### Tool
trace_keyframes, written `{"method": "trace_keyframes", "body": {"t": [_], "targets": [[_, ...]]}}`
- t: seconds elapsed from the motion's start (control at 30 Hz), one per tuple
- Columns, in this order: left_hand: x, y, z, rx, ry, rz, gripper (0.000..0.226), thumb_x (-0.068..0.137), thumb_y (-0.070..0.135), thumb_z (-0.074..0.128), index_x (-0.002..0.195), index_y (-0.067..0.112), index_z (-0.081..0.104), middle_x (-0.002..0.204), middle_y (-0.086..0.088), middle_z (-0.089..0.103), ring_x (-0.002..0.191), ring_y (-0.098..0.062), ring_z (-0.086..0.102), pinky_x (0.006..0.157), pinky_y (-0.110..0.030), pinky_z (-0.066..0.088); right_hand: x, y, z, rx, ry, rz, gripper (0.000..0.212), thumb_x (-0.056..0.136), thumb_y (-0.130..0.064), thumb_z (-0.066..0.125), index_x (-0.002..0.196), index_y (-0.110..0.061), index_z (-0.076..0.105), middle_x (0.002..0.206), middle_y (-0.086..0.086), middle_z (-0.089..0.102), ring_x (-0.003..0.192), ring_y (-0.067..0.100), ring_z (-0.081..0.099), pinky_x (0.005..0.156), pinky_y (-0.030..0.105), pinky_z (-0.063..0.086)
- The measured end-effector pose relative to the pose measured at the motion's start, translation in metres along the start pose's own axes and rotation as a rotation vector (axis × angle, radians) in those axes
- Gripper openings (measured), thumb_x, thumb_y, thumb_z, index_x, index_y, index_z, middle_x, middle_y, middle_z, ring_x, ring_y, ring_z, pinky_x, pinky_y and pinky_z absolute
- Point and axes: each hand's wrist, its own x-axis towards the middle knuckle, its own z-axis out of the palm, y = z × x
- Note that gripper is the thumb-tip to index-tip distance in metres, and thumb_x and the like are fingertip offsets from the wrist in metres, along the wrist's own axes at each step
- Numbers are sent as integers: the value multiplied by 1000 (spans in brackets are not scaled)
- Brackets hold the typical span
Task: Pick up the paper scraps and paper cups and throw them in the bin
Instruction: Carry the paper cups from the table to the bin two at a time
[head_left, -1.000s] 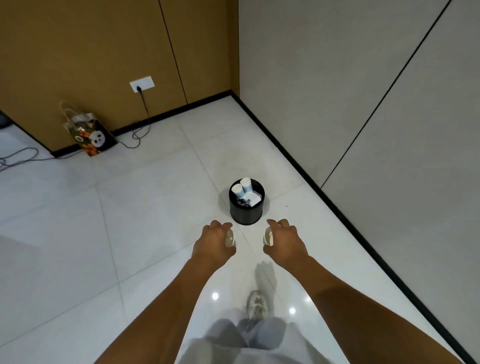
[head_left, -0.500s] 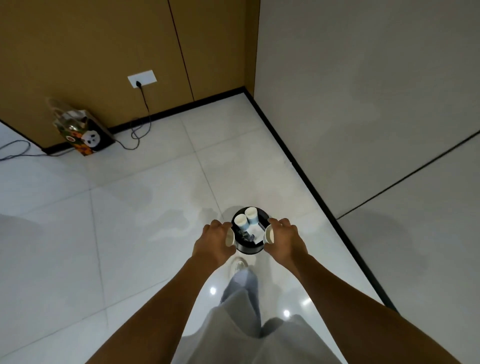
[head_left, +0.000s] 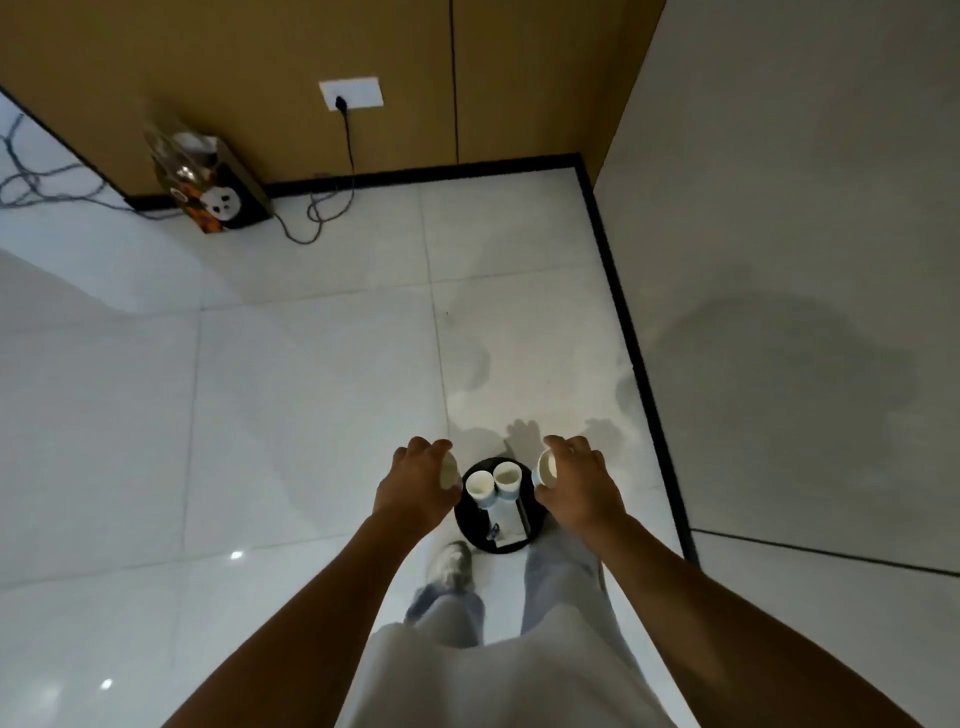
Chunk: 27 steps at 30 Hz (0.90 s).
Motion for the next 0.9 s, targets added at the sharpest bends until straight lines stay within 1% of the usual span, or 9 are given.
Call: {"method": "trace_keyframes", "body": {"t": [0.2, 0.4, 0.5, 0.67, 0.73, 0.8, 0.87, 0.9], "targets": [[39, 15, 42, -164, 32, -249, 58, 85, 31, 63, 137, 21, 41, 135, -4, 42, 124, -24, 38, 90, -40, 48, 74, 37, -13, -103, -132, -98, 62, 87, -22, 62, 143, -20, 35, 141, 6, 35, 123, 28, 41, 91, 37, 48], [85, 18, 86, -249, 102, -374, 56, 84, 26, 65, 135, 21, 43, 134, -3, 42, 124, -22, 37, 87, -39, 49, 142, 50, 7, -179, -248, -227, 61, 88, -24, 64, 142, -19, 37, 141, 8, 37, 123, 30, 43, 91, 40, 50], [119, 0, 117, -280, 138, -404, 58, 85, 28, 65, 137, 21, 42, 135, -2, 41, 125, -22, 36, 87, -38, 48, 177, 54, 39, -159, -283, -245, 60, 88, -23, 65, 142, -19, 38, 140, 8, 38, 122, 29, 44, 93, 41, 48], [179, -48, 175, -334, 230, -418, 59, 83, 29, 68, 136, 20, 45, 135, -3, 44, 124, -23, 38, 87, -36, 46, 232, 71, 116, -150, -289, -326, 60, 87, -18, 62, 142, -19, 40, 137, 5, 40, 120, 26, 44, 93, 33, 45], [200, -65, 201, -337, 216, -395, 59, 81, 29, 69, 135, 21, 46, 134, -2, 44, 123, -23, 39, 87, -37, 46, 251, 78, 146, -164, -271, -363, 60, 85, -17, 63, 141, -17, 42, 135, 6, 43, 117, 27, 45, 89, 33, 45], [218, -82, 232, -332, 189, -379, 61, 80, 29, 71, 135, 22, 46, 134, -2, 44, 123, -23, 40, 87, -38, 47, 272, 85, 181, -199, -280, -378, 60, 84, -19, 63, 140, -18, 42, 133, 7, 43, 116, 28, 46, 89, 36, 47], [230, -93, 263, -345, 146, -363, 63, 78, 29, 73, 135, 22, 46, 133, -3, 45, 122, -23, 41, 88, -38, 47, 289, 90, 210, -237, -322, -352, 61, 84, -23, 64, 139, -22, 39, 134, 5, 42, 118, 28, 46, 91, 41, 48], [233, -95, 275, -350, 128, -353, 63, 78, 29, 74, 135, 22, 46, 133, -3, 45, 122, -23, 41, 88, -36, 46, 296, 93, 221, -255, -341, -352, 61, 84, -25, 64, 139, -23, 38, 136, 5, 41, 118, 28, 46, 92, 41, 48]]}}
